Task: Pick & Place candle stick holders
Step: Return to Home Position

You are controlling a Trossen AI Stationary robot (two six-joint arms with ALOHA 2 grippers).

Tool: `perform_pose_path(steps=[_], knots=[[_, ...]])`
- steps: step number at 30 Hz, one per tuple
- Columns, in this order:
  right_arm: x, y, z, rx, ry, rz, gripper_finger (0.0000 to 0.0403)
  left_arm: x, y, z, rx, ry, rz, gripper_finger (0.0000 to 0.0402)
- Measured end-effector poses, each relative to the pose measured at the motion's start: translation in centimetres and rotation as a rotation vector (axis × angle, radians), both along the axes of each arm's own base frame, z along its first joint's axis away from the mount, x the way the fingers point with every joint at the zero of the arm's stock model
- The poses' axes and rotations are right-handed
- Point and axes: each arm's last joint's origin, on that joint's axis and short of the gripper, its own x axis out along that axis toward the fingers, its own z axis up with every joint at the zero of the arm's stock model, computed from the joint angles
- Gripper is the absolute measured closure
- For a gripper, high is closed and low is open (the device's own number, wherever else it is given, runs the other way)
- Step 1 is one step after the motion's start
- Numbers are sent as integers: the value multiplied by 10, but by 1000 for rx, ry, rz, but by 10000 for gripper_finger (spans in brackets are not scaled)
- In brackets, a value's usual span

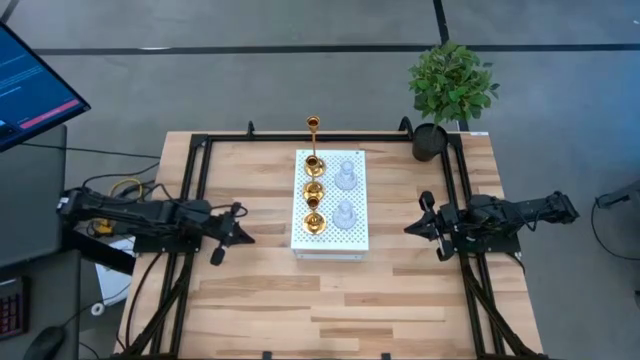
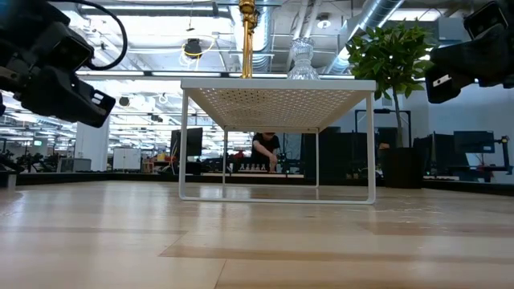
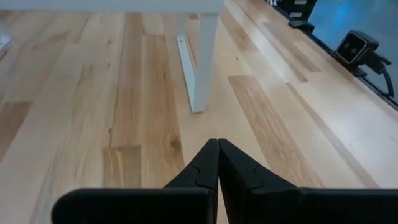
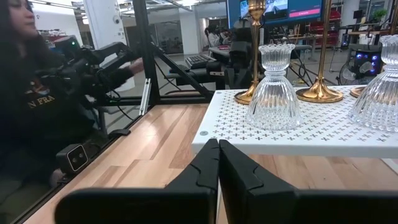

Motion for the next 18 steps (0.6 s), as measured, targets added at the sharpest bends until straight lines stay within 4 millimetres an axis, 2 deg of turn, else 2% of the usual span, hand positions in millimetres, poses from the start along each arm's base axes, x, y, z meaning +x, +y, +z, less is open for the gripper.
perform_pose_path(steps=[18], knots=[[0,0,0,0,-1,0,403,6,-1,-10,11,106,0,394]])
